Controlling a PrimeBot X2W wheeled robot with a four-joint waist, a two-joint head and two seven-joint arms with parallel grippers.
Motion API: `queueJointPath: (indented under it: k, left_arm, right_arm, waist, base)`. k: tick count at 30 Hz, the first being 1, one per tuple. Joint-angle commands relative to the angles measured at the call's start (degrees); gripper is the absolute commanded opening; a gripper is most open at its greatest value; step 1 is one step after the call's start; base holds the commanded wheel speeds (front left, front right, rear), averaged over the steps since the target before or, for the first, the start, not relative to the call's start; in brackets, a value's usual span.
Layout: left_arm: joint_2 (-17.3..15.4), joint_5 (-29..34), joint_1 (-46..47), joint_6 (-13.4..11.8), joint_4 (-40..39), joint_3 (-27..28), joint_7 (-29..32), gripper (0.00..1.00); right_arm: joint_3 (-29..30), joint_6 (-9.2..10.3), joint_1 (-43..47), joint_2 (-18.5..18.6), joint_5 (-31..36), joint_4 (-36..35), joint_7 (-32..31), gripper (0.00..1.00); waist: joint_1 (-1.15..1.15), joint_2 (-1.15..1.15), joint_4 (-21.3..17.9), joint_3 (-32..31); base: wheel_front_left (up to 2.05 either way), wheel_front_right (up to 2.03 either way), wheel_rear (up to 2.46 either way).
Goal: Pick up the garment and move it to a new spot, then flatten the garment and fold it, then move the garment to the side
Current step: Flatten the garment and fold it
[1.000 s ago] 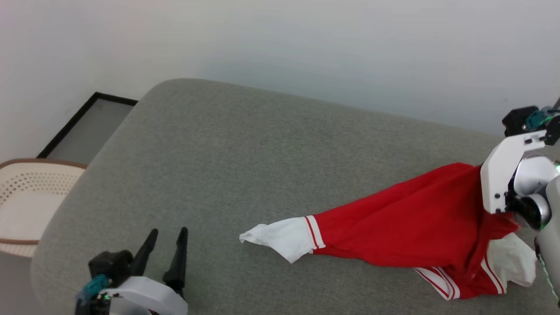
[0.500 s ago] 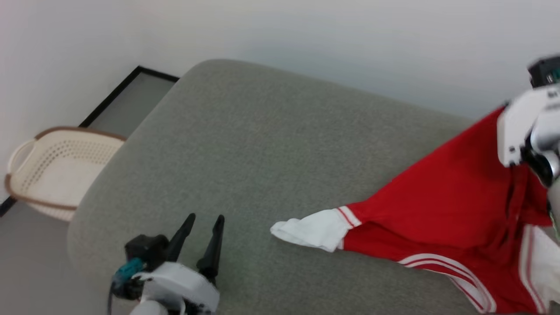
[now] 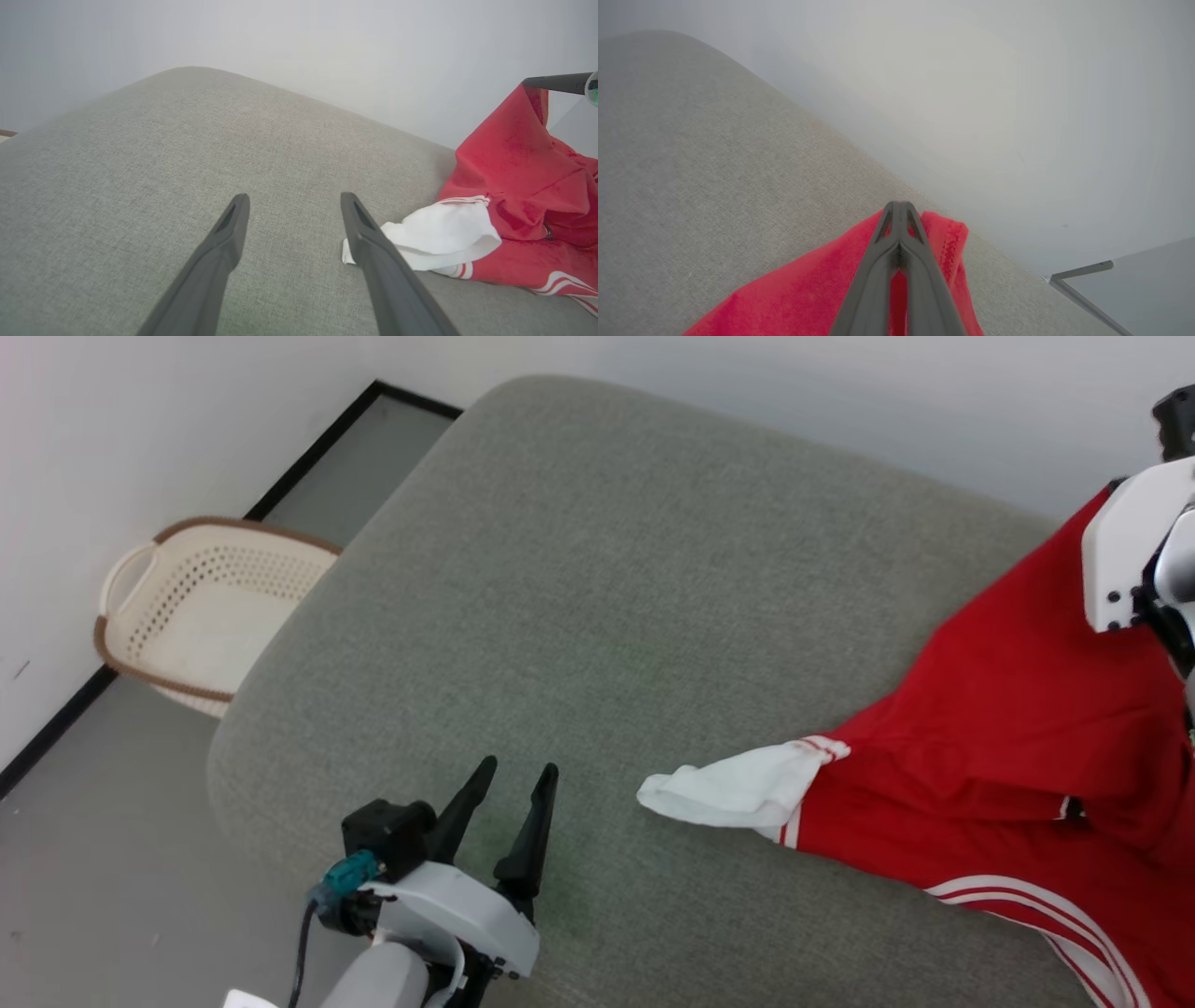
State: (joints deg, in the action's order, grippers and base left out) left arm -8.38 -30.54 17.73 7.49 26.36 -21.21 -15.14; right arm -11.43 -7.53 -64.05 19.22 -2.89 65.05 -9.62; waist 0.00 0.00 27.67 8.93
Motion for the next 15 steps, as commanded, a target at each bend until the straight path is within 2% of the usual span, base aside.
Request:
queueJointPath:
  k: [1, 7, 15]
  left_arm:
    - [0.35, -0.21, 0.90, -0.03, -0.13, -0.08, -0.01, 1.00]
    - [0.87, -0.33, 1.55, -0.03, -0.13, -0.45, 0.00, 1.00]
    - [1.45, -0.24, 2.68, -0.03, 0.09, -1.54, 0.00, 1.00]
  right_arm:
    - [-0.31, 0.08, -1.30, -0.95, 0.59, 1.91, -0.78, 0.00]
    - [0.11, 0.08, -2.42, -1.94, 1.44, 6.43, -3.09, 0.00]
    - [2.60, 0.08, -1.87, -1.92, 3.01, 8.20, -6.07, 0.00]
  waist:
    - [0.00, 0.00, 1.62, 2.15]
    - [0.00, 0.00, 2.03, 3.02]
    - [0.00, 0.00, 2.52, 3.90]
  base:
    - [0.00, 0.00, 0.00]
    - [0.00, 0.00, 0.00]
    - [0.00, 0.00, 0.00]
